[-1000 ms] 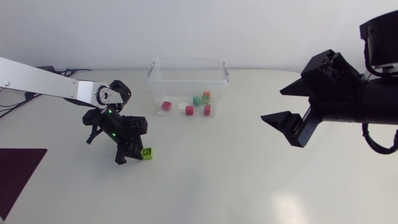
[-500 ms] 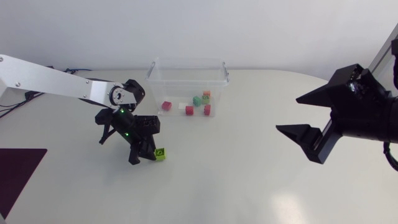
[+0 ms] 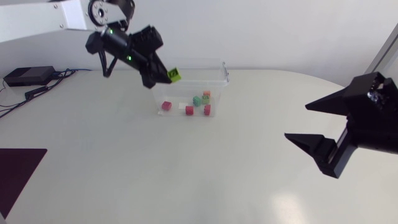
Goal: Place the duplo bricks in the container
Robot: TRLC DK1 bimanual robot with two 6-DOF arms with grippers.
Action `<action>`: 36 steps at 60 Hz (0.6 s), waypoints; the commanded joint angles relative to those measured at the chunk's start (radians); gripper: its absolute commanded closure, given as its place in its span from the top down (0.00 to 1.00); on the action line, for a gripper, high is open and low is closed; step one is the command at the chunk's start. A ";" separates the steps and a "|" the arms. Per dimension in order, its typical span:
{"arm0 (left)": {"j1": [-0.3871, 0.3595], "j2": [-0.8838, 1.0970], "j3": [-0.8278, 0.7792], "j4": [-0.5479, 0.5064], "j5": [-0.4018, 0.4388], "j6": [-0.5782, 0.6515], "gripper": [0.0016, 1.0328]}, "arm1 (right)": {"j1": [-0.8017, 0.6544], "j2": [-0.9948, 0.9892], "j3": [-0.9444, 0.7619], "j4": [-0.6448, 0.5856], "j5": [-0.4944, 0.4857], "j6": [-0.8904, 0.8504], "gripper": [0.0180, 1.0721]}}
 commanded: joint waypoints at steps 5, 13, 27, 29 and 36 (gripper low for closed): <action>0.023 0.160 0.240 -0.021 0.009 -0.139 0.14 | 0.006 -0.070 -0.022 -0.055 -0.002 0.015 0.95; -0.002 0.283 0.365 -0.115 -0.105 -0.167 0.62 | 0.006 -0.111 -0.036 -0.084 -0.002 0.018 0.95; 0.000 0.234 0.386 -0.144 -0.213 -0.262 0.97 | 0.008 -0.157 -0.027 -0.119 -0.002 0.023 0.95; 0.003 0.185 0.362 -0.115 -0.213 -0.288 0.97 | 0.006 -0.163 -0.021 -0.124 -0.002 0.024 0.95; 0.021 0.019 0.286 -0.049 -0.213 -0.352 0.96 | 0.006 -0.186 -0.011 -0.139 0.002 0.024 0.96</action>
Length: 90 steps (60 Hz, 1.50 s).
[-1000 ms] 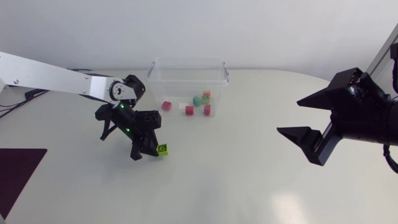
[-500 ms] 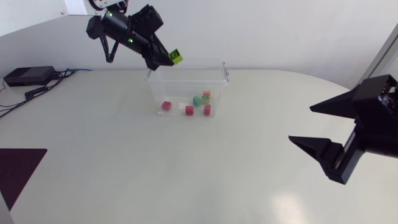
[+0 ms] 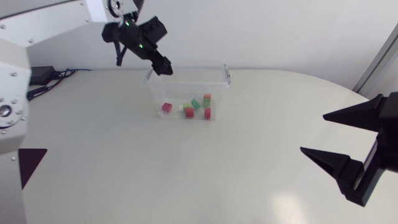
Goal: Place the duplo bricks in the container
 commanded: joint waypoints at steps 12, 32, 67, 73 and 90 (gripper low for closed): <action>0.057 -0.447 -0.179 0.140 -0.003 -0.185 0.96 | -0.004 -0.056 0.010 -0.040 0.005 0.015 0.95; 0.198 -1.065 -0.969 0.522 -0.043 -0.284 0.96 | -0.196 -0.276 -0.158 0.134 0.102 0.030 0.96; 0.319 -1.856 -1.792 0.816 -0.111 -0.335 0.96 | -0.246 -0.551 -0.444 0.349 0.163 0.219 0.95; 0.312 -1.887 -1.834 0.824 -0.124 -0.372 0.96 | -0.247 -0.550 -0.483 0.400 0.171 0.259 0.95; 0.292 -1.979 -1.957 0.848 -0.163 -0.481 0.96 | -0.247 -0.549 -0.598 0.548 0.195 0.378 0.96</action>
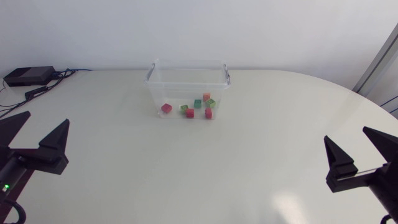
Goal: Place the duplo bricks in the container
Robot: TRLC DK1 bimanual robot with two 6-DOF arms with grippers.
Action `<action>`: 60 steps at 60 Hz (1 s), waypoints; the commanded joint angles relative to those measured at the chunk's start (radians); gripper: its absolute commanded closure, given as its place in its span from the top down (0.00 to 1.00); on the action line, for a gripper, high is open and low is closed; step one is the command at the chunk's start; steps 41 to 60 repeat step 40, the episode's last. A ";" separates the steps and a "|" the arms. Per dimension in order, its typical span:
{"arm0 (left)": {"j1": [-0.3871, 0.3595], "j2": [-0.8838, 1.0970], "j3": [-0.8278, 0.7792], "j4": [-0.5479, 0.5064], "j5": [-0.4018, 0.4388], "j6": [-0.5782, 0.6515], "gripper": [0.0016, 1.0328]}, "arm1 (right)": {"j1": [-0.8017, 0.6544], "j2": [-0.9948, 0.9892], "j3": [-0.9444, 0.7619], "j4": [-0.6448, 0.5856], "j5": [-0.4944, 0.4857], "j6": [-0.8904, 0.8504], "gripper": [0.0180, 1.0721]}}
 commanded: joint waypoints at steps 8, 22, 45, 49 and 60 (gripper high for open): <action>-0.019 -0.068 -0.103 0.033 -0.029 -0.106 0.96 | 0.003 -0.004 -0.096 0.107 0.023 0.112 0.95; -0.035 -0.142 -0.202 0.052 -0.061 -0.194 0.96 | 0.002 -0.002 -0.188 0.226 0.042 0.207 0.95; -0.042 -0.174 -0.245 0.060 -0.074 -0.232 0.96 | 0.002 -0.002 -0.228 0.278 0.050 0.248 0.95; -0.042 -0.174 -0.245 0.060 -0.074 -0.232 0.96 | 0.002 -0.002 -0.228 0.278 0.050 0.248 0.95; -0.042 -0.174 -0.245 0.060 -0.074 -0.232 0.96 | 0.002 -0.002 -0.228 0.278 0.050 0.248 0.95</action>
